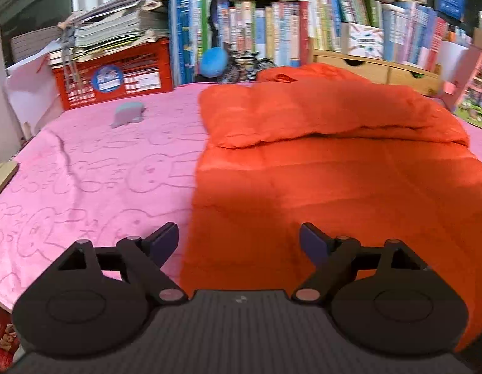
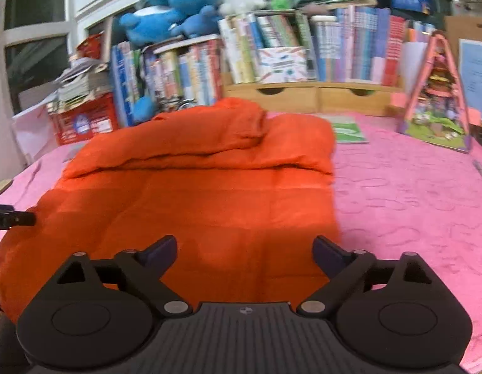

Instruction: Fold clothes

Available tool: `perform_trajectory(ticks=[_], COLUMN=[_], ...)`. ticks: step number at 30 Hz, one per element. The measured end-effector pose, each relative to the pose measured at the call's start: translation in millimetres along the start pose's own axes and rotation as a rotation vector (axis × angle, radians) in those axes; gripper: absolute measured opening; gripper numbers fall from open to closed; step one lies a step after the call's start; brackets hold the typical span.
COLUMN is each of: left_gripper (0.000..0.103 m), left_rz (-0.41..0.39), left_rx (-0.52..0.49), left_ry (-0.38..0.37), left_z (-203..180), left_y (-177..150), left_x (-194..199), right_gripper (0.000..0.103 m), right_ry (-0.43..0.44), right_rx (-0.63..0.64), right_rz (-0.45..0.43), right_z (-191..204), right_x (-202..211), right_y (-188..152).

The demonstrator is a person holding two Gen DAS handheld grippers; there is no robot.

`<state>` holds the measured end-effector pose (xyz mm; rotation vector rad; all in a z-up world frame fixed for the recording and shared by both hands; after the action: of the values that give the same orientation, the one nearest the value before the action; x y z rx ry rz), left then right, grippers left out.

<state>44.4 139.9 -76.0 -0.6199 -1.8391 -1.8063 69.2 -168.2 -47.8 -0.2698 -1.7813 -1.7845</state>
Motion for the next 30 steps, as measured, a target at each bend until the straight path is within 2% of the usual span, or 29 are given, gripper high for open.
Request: perform_trajectory(ticks=[4,10,14,17,22,30], left_gripper=[0.087,0.088,0.088,0.091,0.092,0.092], left_rz=[0.007,-0.014,-0.039,-0.056,-0.071,-0.069], left_rx=[-0.011,-0.021,-0.050,-0.060,-0.058,-0.083], left_ry=[-0.022,-0.068,-0.099,-0.105,-0.098,-0.091], left_z=[-9,-22,-33,-35,-32,-36], left_y=[-7,-11,-10,-9,-6,-8], left_x=[6,18,25,29,33,31], right_gripper=[0.100,0.103,0.103,0.103,0.103,0.103], right_ry=[0.026,0.014,-0.002,-0.050,-0.074,-0.156], right_rx=[0.013,0.056,0.160,0.256,0.350,0.296], right_rz=[0.010,0.020,0.020,0.036,0.080,0.144], right_z=[20,37,44,49,41,2], right_x=[5,25,43,56,79,68], right_y=[-5,-20,-43,-68,-109,-142])
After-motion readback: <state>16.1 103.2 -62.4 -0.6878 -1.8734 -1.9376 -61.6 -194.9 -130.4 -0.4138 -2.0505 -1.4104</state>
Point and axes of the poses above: each gripper's, at about its wrist camera, not at the fingertips, and x roughly against the way its jaws point, z to its left, y to its top, the point moved 10 cm from there along -x, roughly the way its jaws point, and after that the axes turned 4 degrees about -y, right-handed, at the moved point
